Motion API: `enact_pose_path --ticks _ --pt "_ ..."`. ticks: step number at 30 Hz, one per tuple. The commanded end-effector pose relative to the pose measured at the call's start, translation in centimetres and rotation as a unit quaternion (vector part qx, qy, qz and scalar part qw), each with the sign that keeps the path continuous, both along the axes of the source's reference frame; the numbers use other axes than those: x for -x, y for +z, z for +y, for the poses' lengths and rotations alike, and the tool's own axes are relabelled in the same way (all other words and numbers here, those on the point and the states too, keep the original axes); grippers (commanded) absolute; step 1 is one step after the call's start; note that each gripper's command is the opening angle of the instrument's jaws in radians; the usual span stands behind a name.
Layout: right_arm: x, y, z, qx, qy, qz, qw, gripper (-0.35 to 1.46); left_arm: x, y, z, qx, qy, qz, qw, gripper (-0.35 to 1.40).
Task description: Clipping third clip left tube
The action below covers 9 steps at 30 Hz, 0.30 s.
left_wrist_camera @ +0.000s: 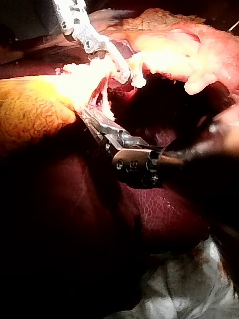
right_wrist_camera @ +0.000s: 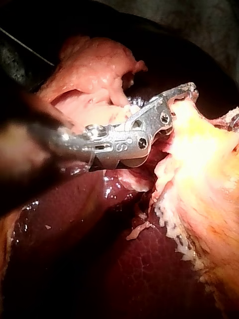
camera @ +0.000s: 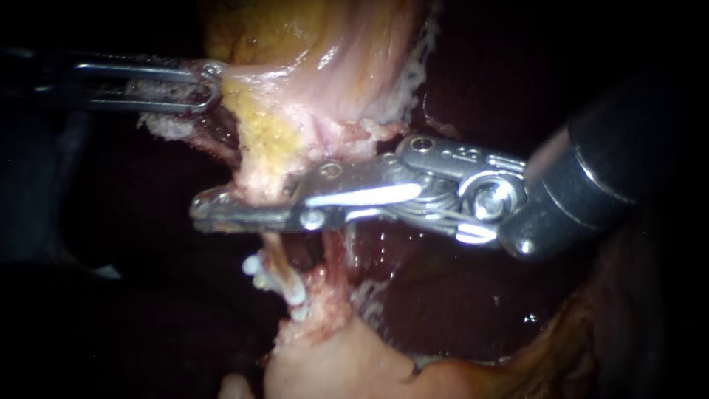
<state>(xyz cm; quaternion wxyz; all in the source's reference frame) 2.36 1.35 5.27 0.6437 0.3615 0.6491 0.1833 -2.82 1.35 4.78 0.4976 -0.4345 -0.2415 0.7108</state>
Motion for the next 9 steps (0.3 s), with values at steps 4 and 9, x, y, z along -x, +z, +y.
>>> enact_pose_path --ticks 4,9 --pt "0.00 0.01 0.00 0.000 -0.002 0.001 1.0000 -0.35 0.00 0.00 0.00 0.000 0.000 0.000 1.0000 -0.35" --pt "0.01 0.04 0.02 -0.005 -0.003 0.000 1.0000 -0.35 0.00 0.00 0.00 -0.001 0.001 0.001 1.0000 -0.35"
